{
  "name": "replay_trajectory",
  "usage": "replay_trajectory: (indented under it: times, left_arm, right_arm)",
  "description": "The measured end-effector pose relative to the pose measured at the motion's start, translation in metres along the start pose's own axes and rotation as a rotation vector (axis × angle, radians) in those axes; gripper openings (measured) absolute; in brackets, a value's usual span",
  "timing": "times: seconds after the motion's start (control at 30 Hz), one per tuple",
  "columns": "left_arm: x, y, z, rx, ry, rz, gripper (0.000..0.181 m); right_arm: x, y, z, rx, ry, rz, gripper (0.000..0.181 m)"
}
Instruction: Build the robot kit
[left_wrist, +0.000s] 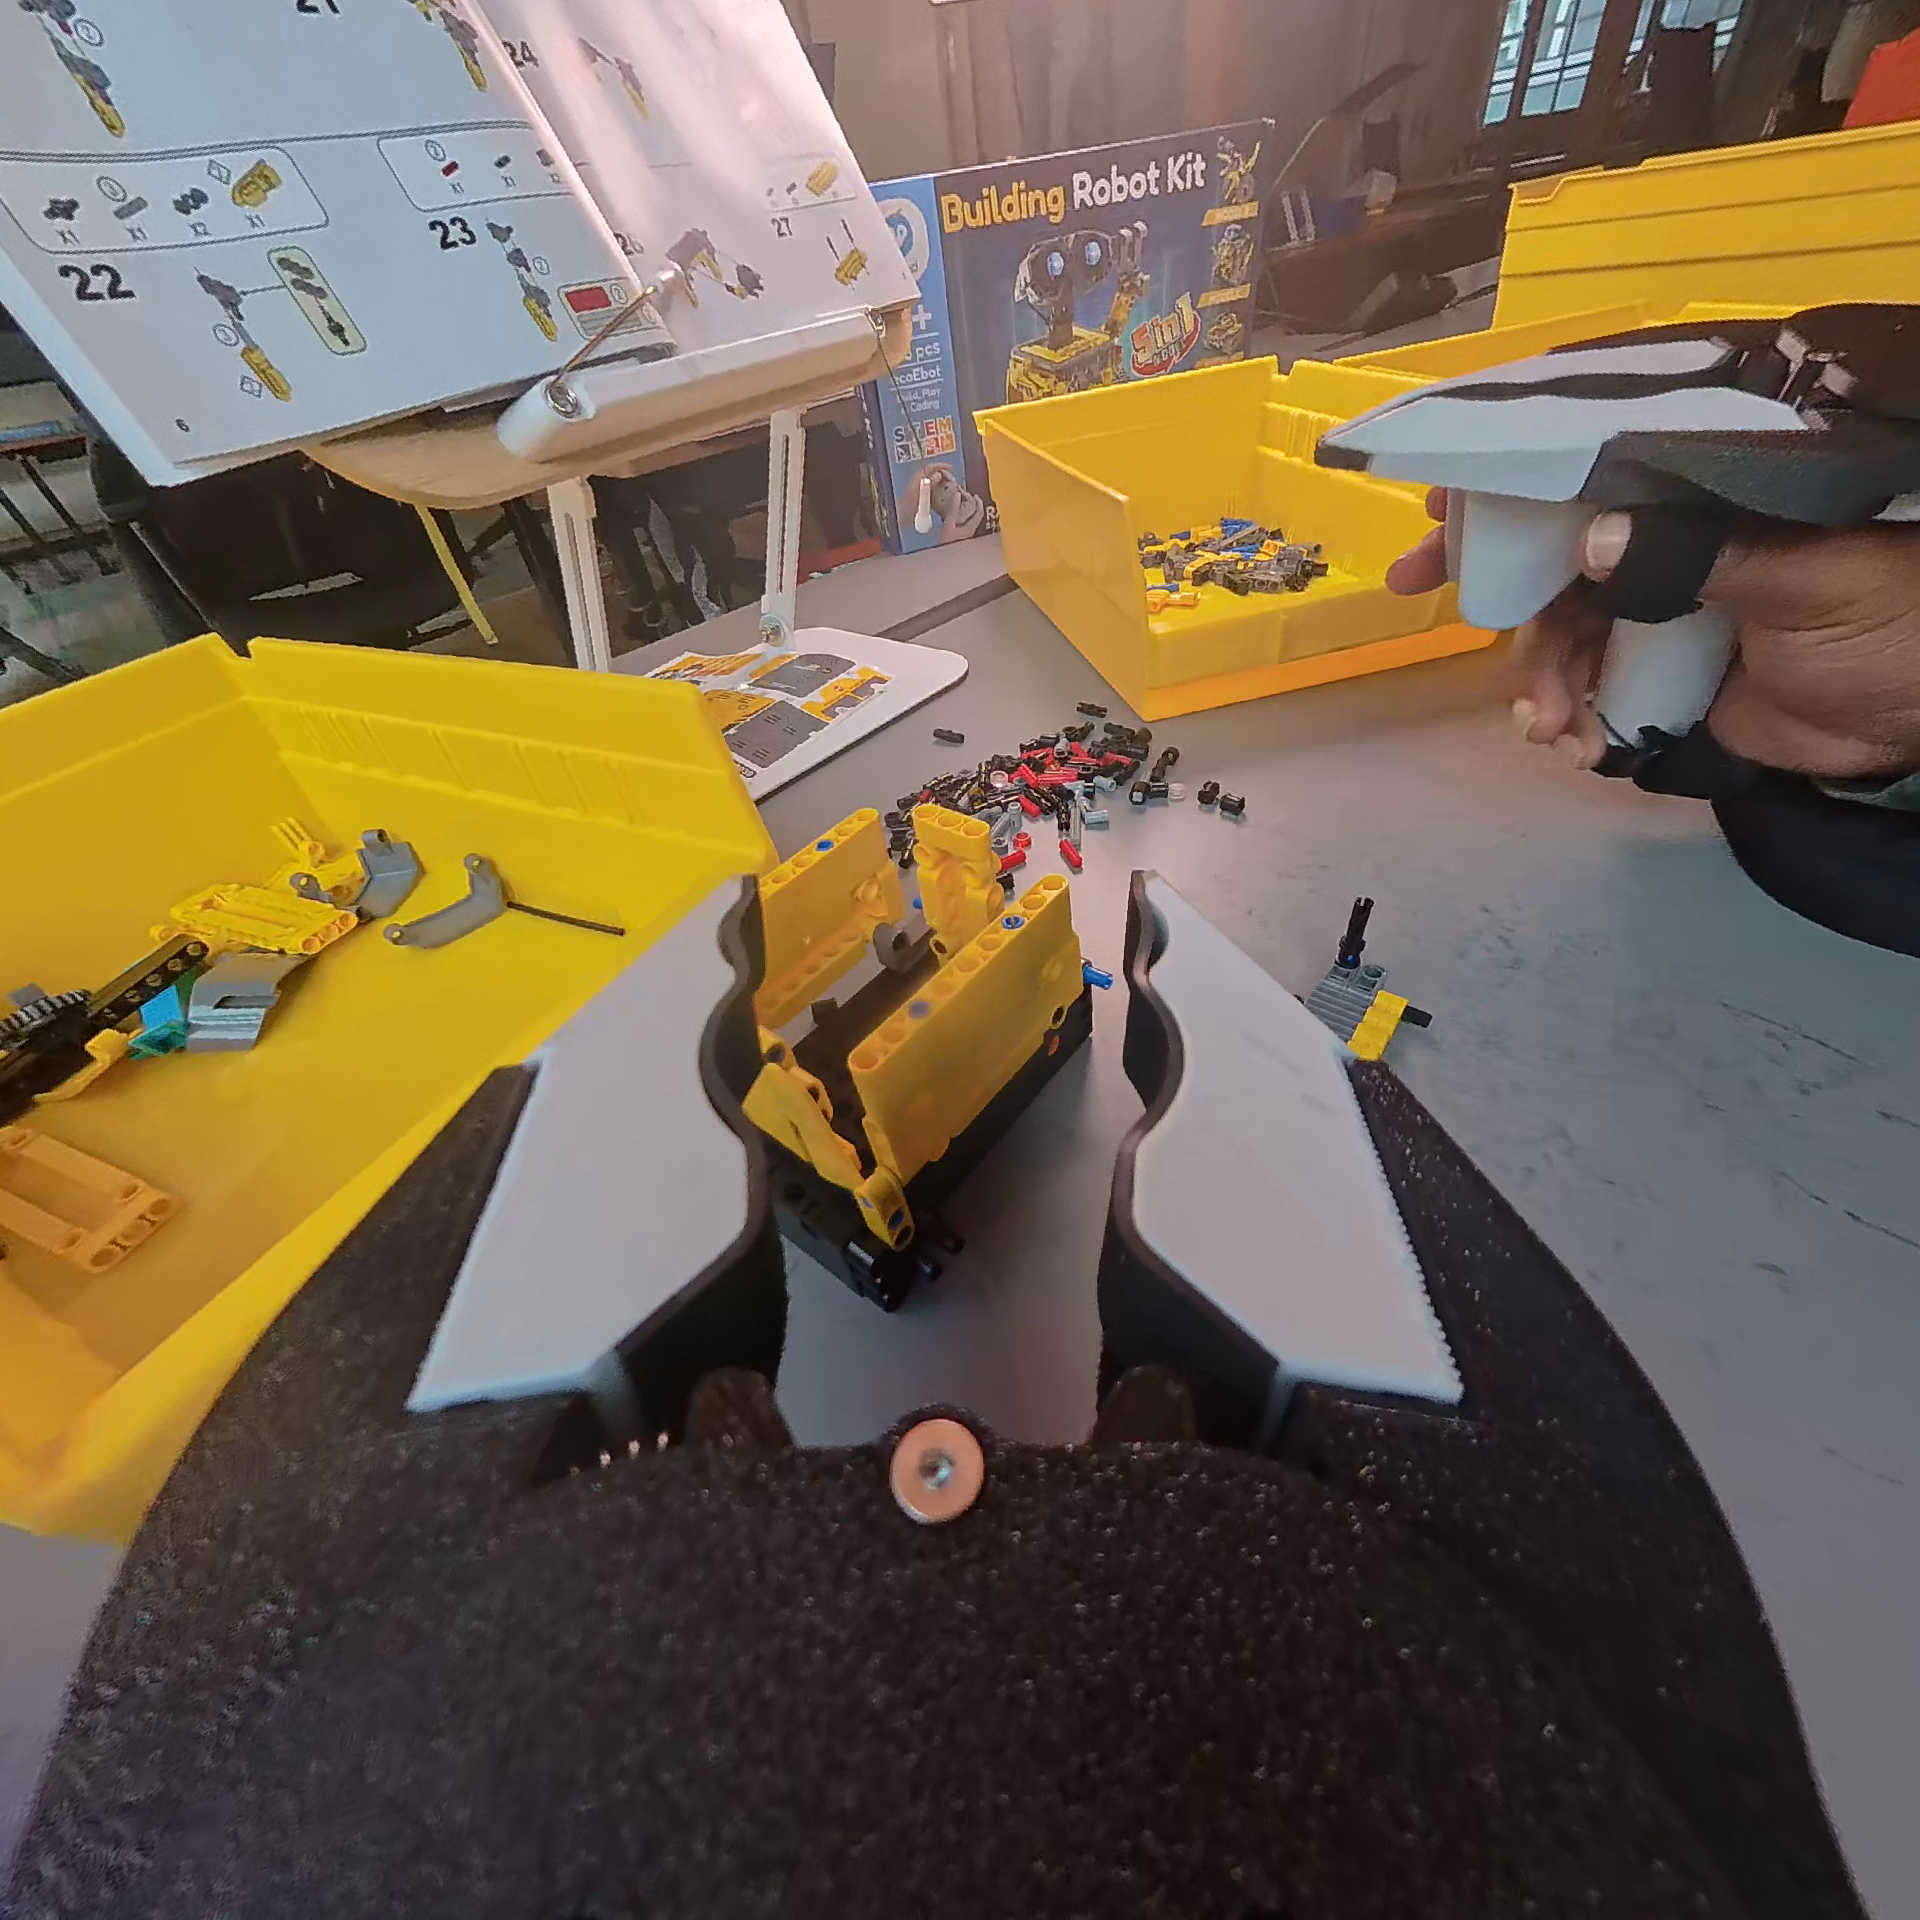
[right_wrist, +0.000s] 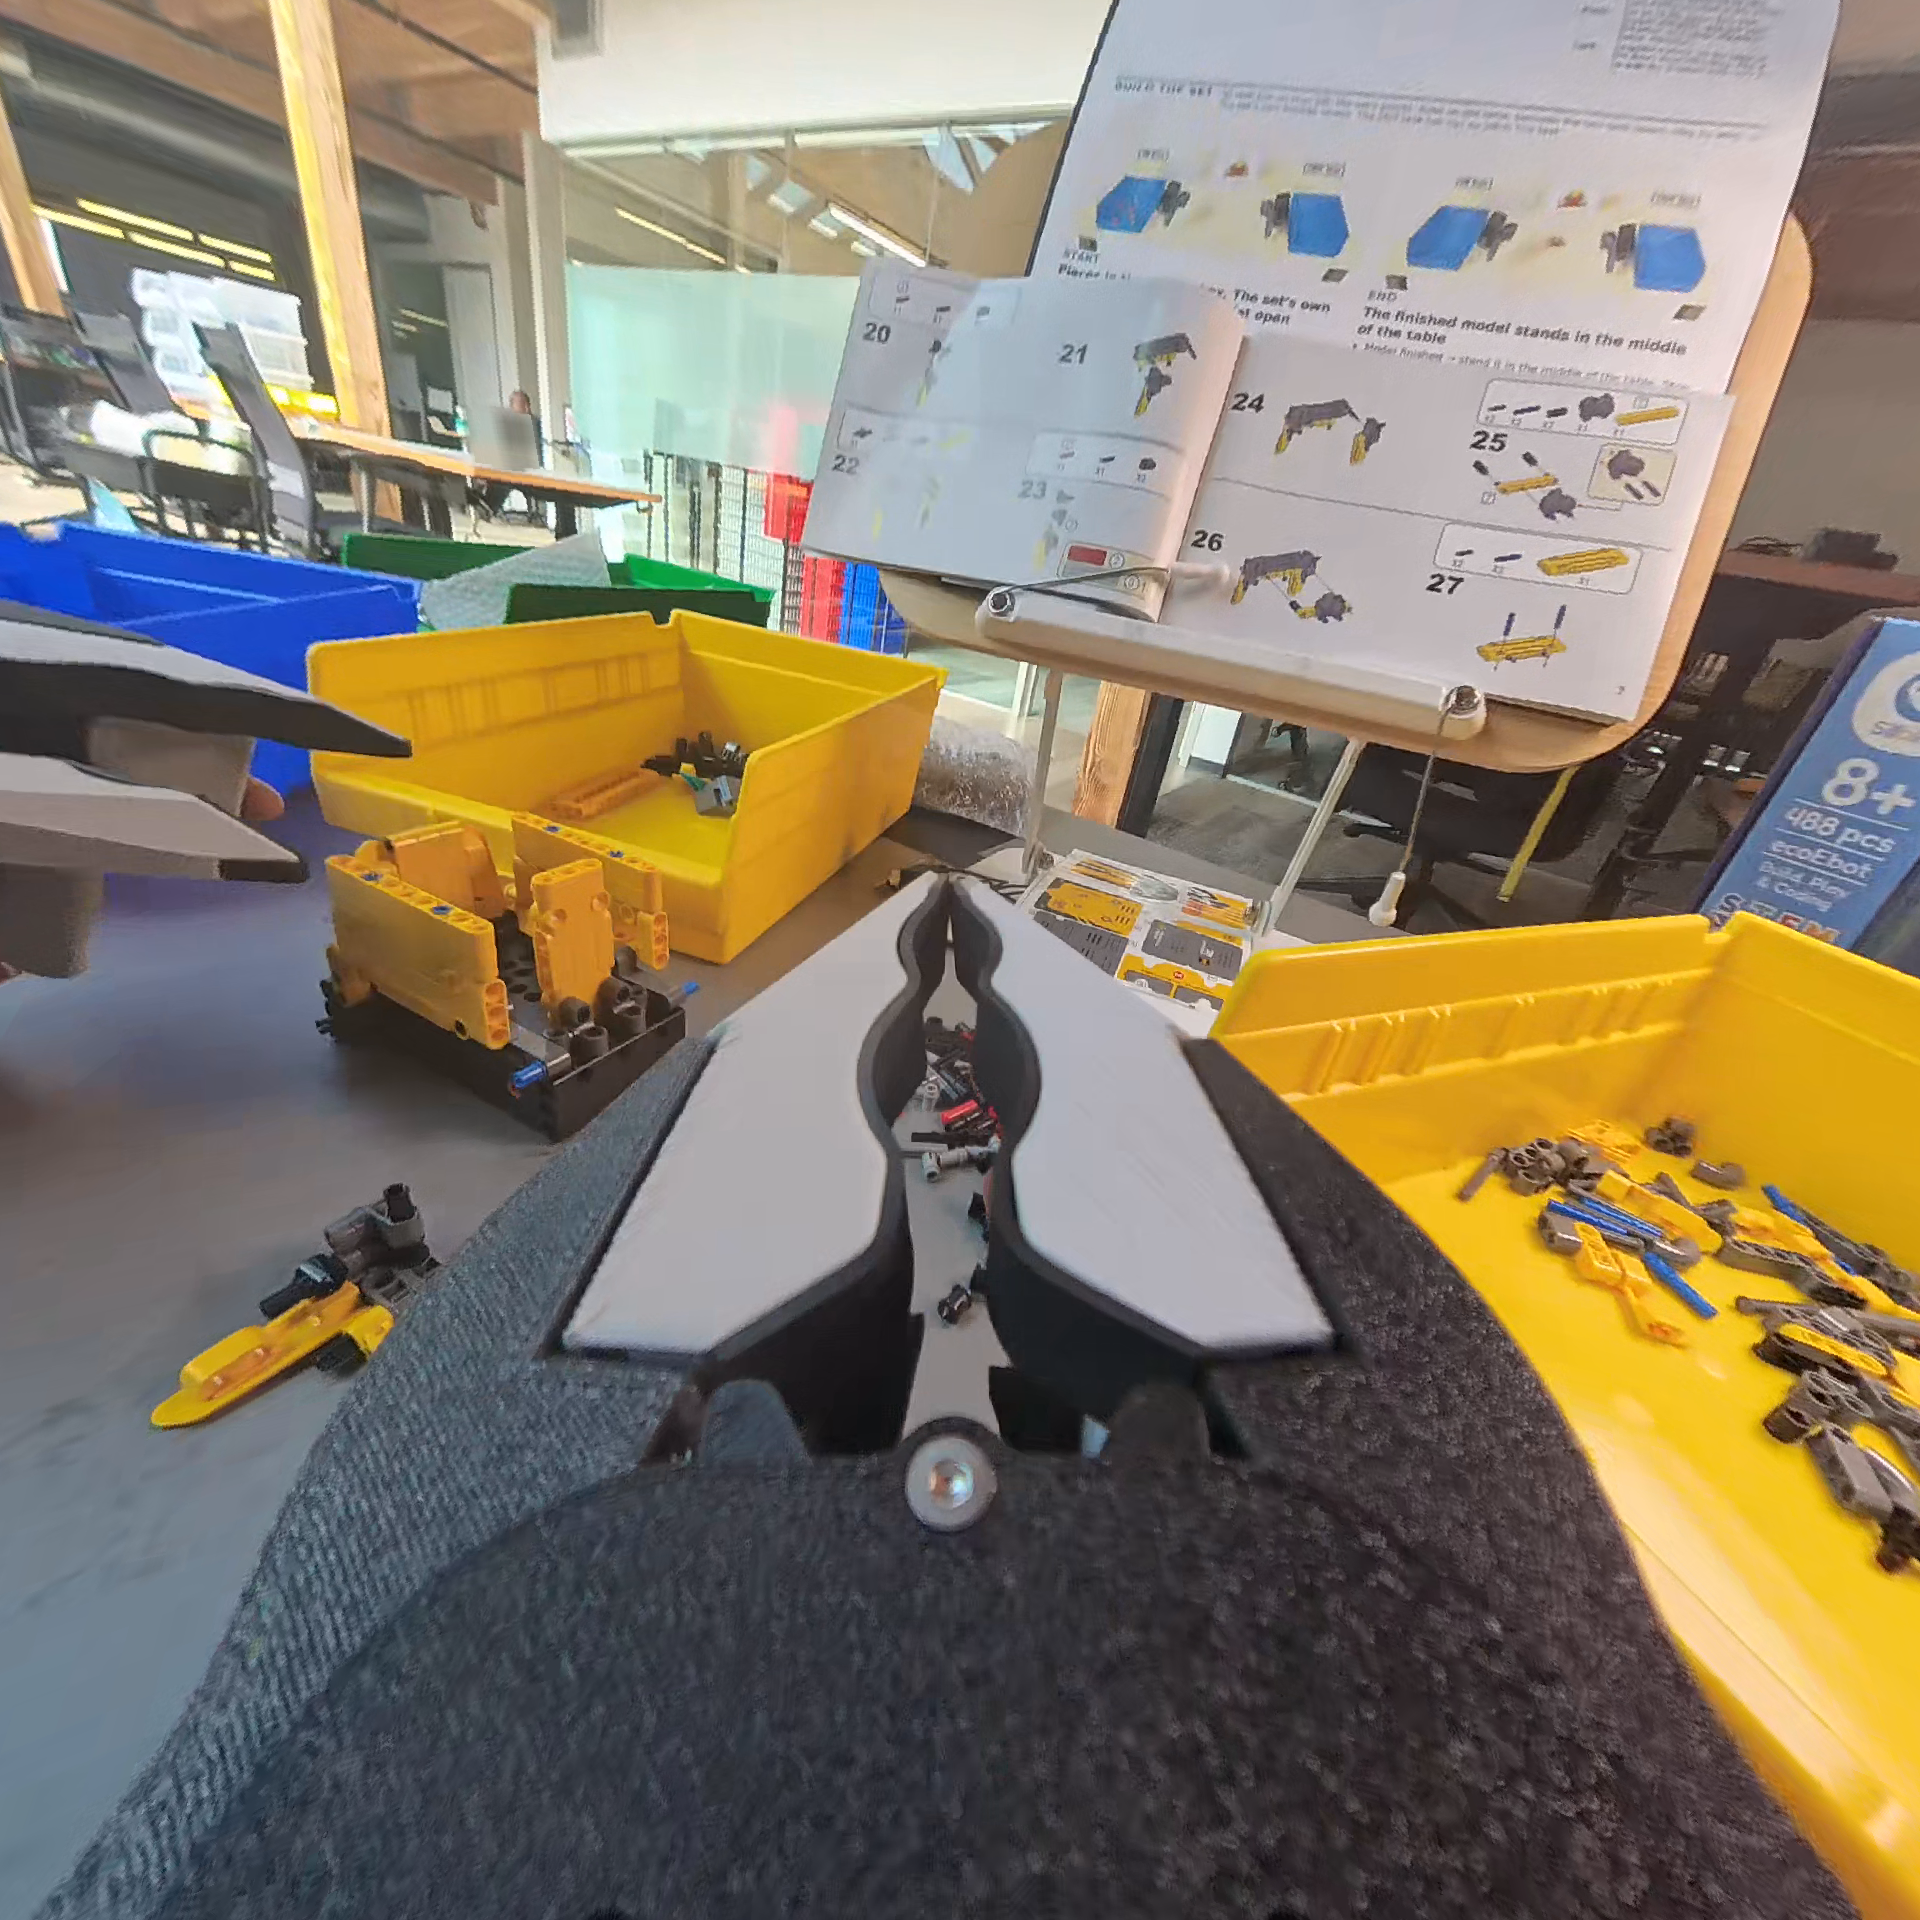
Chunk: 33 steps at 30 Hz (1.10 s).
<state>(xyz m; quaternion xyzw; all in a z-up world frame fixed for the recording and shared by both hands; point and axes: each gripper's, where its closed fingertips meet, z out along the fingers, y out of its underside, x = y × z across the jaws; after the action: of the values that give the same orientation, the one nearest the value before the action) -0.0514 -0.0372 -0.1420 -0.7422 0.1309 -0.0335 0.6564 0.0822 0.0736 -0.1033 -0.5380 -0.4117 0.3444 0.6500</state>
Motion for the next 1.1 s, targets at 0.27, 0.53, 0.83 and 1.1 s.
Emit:
replay_trajectory:
  times: [0.27,0.53,0.83,1.1]
  left_arm:
    - [-0.020,-0.021,-0.014,0.144,-0.011,-0.091,0.044]
    - [-0.031,-0.024,-0.019,0.147,-0.059,-0.099,0.043]
    - [-0.028,-0.025,-0.019,0.158,-0.054,-0.074,0.050]
    - [-0.023,-0.023,-0.017,0.143,-0.032,-0.086,0.050]
  right_arm:
    - [0.033,-0.003,-0.006,0.012,0.146,0.055,0.040]
    - [0.009,0.012,0.009,-0.072,0.040,0.009,0.108]
    - [-0.012,0.010,0.006,-0.093,-0.098,0.089,0.063]
    - [-0.010,-0.003,-0.004,-0.030,-0.131,0.097,0.000]
